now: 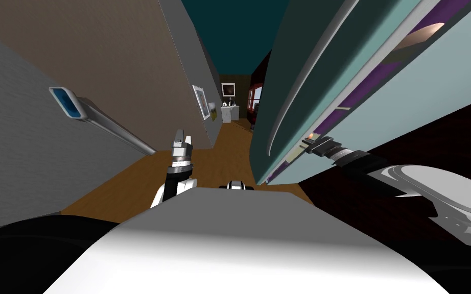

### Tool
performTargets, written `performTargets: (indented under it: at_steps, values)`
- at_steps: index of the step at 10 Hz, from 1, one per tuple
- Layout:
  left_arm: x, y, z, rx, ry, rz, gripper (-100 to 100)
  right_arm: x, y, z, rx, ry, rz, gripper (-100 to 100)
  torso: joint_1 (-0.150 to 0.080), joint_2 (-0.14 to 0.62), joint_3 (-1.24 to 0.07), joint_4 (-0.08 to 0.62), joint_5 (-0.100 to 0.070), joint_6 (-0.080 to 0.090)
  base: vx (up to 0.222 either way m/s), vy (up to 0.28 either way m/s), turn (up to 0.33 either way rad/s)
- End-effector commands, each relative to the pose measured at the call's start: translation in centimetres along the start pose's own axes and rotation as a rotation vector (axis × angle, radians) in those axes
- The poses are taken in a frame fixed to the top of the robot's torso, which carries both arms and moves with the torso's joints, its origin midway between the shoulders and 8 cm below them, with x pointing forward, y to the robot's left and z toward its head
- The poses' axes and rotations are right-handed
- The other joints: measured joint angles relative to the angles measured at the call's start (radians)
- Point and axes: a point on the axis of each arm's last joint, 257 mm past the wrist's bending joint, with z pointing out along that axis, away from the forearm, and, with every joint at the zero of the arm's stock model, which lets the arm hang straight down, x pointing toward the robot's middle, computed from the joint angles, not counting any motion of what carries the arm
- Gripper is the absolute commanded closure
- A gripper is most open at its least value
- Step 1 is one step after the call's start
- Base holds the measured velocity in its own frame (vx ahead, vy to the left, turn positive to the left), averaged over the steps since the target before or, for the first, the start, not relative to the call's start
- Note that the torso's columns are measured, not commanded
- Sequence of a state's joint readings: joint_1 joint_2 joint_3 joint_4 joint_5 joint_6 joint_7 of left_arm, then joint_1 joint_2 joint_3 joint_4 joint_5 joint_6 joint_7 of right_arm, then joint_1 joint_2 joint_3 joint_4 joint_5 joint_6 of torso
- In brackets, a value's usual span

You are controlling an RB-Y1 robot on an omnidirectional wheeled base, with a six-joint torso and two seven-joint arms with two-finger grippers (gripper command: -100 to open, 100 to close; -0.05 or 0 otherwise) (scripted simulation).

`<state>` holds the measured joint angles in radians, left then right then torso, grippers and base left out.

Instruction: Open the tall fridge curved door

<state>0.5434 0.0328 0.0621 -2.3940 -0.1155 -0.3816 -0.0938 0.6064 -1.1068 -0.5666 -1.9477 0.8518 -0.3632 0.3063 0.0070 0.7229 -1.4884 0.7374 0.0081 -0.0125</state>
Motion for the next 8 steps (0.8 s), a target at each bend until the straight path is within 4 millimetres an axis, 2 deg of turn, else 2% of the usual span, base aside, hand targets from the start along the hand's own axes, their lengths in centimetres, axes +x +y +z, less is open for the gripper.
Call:
performTargets:
  at_steps: [1,4,5,8]
  values:
    - [0.0,0.0,0.0,0.0,0.0,0.0,0,0.4,0.6,-0.1,-0.011,0.007,0.008,100,-0.002,0.004,0.003,0.001,-0.001,0.002,-0.021,0.0,-0.039]
    - [0.0,0.0,0.0,0.0,0.0,0.0,0,2.4,-1.0,-0.6,0.031,0.054,0.018,100,0.001,0.009,0.008,-0.002,-0.005,0.008,0.037,0.216,-0.05]
    - [0.0,0.0,0.0,0.0,0.0,0.0,0,2.4,-1.0,-0.6,0.031,0.054,0.018,100,-0.001,0.006,0.006,-0.002,-0.006,0.007,0.089,0.277,-0.049]
    - [0.0,0.0,0.0,0.0,0.0,0.0,0,4.3,-2.6,-1.2,0.073,0.099,0.026,100,-0.006,0.001,0.002,-0.002,-0.004,0.001,0.064,0.291,-0.038]
